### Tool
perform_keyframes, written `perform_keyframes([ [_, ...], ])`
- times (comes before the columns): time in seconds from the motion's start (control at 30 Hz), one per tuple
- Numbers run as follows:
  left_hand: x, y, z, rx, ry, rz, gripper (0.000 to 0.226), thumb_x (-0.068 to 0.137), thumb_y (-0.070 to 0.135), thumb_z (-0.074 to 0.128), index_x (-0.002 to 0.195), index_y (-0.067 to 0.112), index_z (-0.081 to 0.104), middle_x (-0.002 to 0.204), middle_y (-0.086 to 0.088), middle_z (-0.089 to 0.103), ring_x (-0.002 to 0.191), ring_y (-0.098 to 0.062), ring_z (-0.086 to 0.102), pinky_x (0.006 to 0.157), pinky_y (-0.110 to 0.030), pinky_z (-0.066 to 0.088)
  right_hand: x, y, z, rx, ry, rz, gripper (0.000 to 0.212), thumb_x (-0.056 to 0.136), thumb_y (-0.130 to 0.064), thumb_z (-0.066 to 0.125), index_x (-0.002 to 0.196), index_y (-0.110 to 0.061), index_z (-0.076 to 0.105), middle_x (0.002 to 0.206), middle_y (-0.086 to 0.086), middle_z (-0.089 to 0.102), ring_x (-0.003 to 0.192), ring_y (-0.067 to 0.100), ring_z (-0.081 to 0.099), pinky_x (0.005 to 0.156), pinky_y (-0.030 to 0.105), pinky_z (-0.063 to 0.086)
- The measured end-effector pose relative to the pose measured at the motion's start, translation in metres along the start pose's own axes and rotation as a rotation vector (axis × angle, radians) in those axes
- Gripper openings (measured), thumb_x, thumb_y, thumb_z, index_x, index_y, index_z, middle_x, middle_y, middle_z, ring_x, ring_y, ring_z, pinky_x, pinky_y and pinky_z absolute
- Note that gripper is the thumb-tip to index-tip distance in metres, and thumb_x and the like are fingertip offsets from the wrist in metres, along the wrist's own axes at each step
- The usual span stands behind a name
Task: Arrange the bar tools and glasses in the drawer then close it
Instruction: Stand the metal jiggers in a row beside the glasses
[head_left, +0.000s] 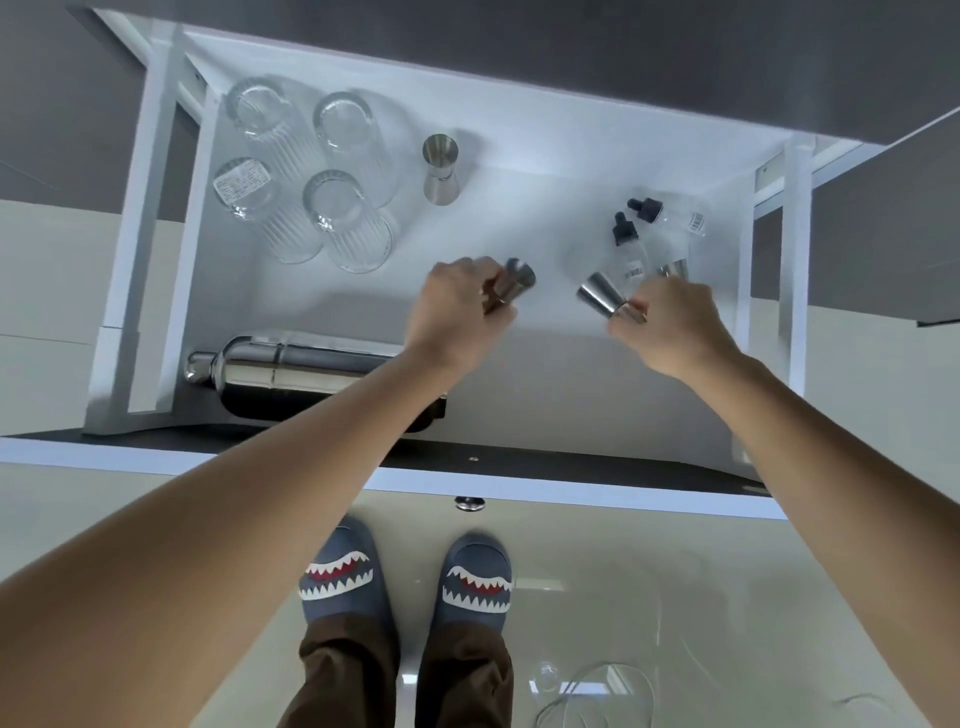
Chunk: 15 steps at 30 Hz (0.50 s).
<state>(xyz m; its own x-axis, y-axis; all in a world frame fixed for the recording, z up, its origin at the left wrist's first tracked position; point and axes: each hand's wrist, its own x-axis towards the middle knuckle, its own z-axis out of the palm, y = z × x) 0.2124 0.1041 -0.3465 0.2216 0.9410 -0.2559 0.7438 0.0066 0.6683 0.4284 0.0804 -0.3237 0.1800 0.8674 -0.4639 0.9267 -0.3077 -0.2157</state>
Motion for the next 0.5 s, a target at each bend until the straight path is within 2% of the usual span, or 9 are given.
perform_keyframes([
  [0.1,0.009,-0.011,-0.019,-0.107,0.153,-0.115,0.018,0.076,0.020,0.067,0.091,0.010,0.066,0.088,-0.009,0.073,0.091,-0.028,0.068,0.077,-0.039,0.054,0.013,-0.029,-0.010,0.131,0.123,-0.041,0.021,0.082,-0.017,0.061,0.079,0.004,0.064,0.074,0.023,0.066,0.068,0.033,0.058,0.056,0.031,0.040],
  [0.2,0.021,-0.019,-0.029,-0.146,0.224,-0.164,0.012,0.076,0.014,0.067,0.085,0.006,0.063,0.082,-0.013,0.071,0.087,-0.031,0.067,0.073,-0.041,0.054,0.031,-0.060,-0.009,0.207,0.222,-0.074,0.019,0.080,-0.012,0.062,0.096,-0.005,0.068,0.093,0.013,0.070,0.087,0.027,0.060,0.069,0.026,0.041],
  [0.27,0.029,-0.022,-0.032,-0.149,0.238,-0.170,0.012,0.078,0.013,0.067,0.085,0.006,0.062,0.083,-0.014,0.070,0.086,-0.032,0.066,0.073,-0.042,0.054,0.044,-0.077,-0.007,0.217,0.269,-0.120,0.020,0.079,-0.010,0.063,0.098,-0.006,0.066,0.098,0.011,0.070,0.095,0.027,0.061,0.075,0.026,0.040],
  [0.5,0.045,-0.035,-0.031,-0.118,0.193,-0.184,0.016,0.079,0.010,0.067,0.093,0.002,0.064,0.094,-0.016,0.071,0.094,-0.033,0.065,0.084,-0.042,0.052,0.078,-0.117,0.000,0.162,0.378,-0.304,0.020,0.081,-0.008,0.055,0.100,-0.003,0.061,0.098,0.014,0.066,0.089,0.027,0.060,0.070,0.025,0.037],
])
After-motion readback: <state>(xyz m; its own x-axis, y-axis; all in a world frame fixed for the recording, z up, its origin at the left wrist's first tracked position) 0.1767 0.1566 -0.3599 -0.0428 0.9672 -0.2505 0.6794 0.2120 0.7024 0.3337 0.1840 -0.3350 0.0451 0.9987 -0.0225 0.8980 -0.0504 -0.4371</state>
